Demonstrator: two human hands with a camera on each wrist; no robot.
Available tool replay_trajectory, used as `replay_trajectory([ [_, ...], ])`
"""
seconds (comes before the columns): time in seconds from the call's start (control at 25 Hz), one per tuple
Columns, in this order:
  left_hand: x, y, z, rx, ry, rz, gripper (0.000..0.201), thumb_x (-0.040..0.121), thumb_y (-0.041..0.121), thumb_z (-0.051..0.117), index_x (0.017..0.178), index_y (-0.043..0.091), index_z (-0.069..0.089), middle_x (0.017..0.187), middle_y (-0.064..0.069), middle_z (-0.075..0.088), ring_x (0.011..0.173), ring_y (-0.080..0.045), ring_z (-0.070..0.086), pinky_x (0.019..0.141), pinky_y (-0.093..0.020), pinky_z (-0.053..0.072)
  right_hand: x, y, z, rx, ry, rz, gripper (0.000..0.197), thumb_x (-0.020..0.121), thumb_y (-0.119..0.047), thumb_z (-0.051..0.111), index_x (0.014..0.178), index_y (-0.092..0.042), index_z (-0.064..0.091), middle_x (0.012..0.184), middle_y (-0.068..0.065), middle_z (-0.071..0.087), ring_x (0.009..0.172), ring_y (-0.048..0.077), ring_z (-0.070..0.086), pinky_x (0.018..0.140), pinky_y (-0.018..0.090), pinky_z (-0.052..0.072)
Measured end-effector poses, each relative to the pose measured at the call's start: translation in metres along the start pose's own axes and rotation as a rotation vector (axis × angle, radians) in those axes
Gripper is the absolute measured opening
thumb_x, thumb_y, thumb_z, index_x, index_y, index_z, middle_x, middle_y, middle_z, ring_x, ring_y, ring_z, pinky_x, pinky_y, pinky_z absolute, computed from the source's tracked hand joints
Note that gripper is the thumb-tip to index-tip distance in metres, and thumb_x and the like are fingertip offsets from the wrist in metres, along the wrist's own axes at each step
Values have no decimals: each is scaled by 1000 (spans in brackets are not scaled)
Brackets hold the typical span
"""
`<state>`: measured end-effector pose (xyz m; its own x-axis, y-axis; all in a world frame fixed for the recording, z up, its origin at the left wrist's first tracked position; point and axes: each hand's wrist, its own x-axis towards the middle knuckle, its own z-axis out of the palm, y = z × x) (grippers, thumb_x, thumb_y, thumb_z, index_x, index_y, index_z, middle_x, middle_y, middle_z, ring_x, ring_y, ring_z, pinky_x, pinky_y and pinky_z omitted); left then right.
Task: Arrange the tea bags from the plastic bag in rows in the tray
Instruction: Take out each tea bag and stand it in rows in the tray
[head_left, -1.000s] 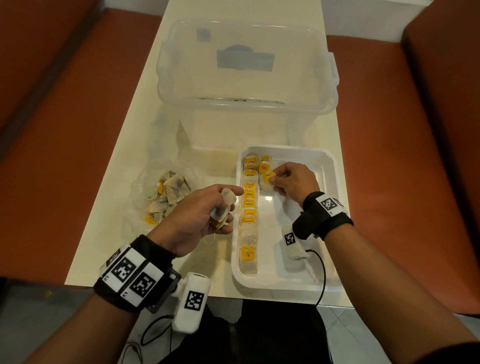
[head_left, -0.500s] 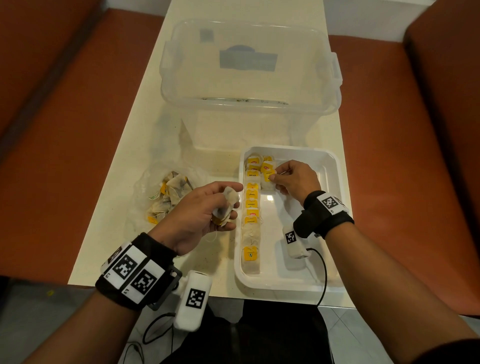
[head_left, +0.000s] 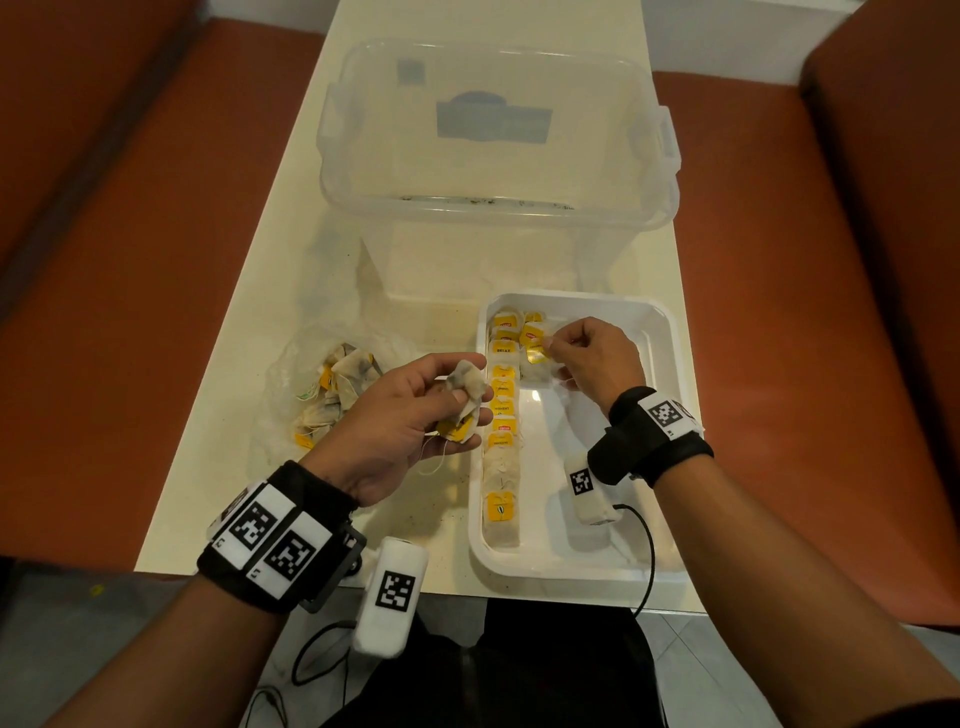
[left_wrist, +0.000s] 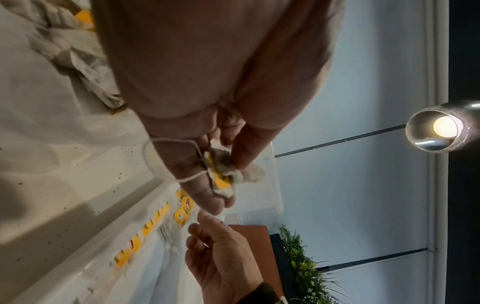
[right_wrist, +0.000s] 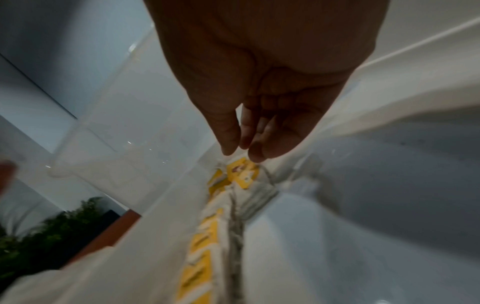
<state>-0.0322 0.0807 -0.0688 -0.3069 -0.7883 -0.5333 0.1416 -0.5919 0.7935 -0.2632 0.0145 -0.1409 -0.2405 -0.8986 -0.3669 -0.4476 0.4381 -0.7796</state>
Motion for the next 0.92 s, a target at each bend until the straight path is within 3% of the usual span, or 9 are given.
replay_trajectory([
  [0.12, 0, -1, 0, 10, 4, 22, 31, 94, 3, 60, 123, 14, 63, 97, -6, 74, 84, -15, 71, 69, -32, 61, -31, -25, -3, 124, -69, -86, 18, 93, -32, 69, 95, -14, 68, 85, 3, 71, 64, 15, 64, 58, 27, 51],
  [0.28, -1, 2, 3, 138, -3, 58, 29, 85, 8, 72, 111, 17, 64, 83, 1, 71, 73, -11, 67, 59, -27, 56, -79, -54, -4, 248, -421, -127, 18, 92, -31, 69, 103, -17, 70, 94, 10, 74, 72, 16, 66, 62, 25, 53],
  [0.36, -3, 4, 5, 196, -24, 92, 34, 78, 16, 79, 107, 18, 63, 80, 2, 68, 69, -9, 64, 57, -26, 53, -90, -57, -4, 317, -504, -95, 19, 90, -24, 72, 106, -15, 69, 90, 15, 73, 74, 18, 69, 64, 25, 56],
  [0.48, -7, 8, 5, 140, -90, 112, 45, 74, 27, 84, 114, 23, 63, 83, 0, 61, 67, -10, 57, 55, -26, 49, -93, -58, -8, 645, -488, 115, 12, 92, -15, 67, 104, -12, 65, 74, 5, 69, 57, 10, 65, 54, 18, 55],
  [0.6, -10, 12, 1, 145, -167, 154, 41, 80, 28, 75, 120, 29, 65, 85, 1, 59, 68, -9, 54, 55, -24, 45, -96, -57, -13, 810, -505, 252, 6, 97, -12, 59, 102, -10, 62, 70, 3, 70, 48, 5, 60, 47, 15, 53],
  [0.76, -6, 11, 5, 288, -82, 247, 18, 82, 26, 77, 99, 28, 70, 81, 3, 61, 65, -6, 54, 52, -22, 42, -103, -54, -10, 779, -550, 275, 16, 95, -8, 60, 111, -5, 64, 70, 6, 69, 46, 5, 59, 46, 15, 53],
  [0.84, -3, 10, 7, 307, -26, 265, 7, 87, 23, 73, 89, 23, 67, 79, 3, 62, 64, -6, 55, 50, -22, 42, -106, -54, -8, 724, -573, 264, 25, 97, -10, 60, 119, -1, 64, 76, 9, 71, 48, 6, 60, 47, 16, 53],
  [0.92, -1, 8, 7, 299, 11, 255, 10, 90, 22, 70, 84, 21, 63, 79, 2, 64, 64, -7, 56, 49, -21, 41, -108, -52, -8, 630, -560, 231, 26, 99, -17, 58, 120, -3, 66, 89, 14, 73, 58, 10, 65, 53, 18, 55],
])
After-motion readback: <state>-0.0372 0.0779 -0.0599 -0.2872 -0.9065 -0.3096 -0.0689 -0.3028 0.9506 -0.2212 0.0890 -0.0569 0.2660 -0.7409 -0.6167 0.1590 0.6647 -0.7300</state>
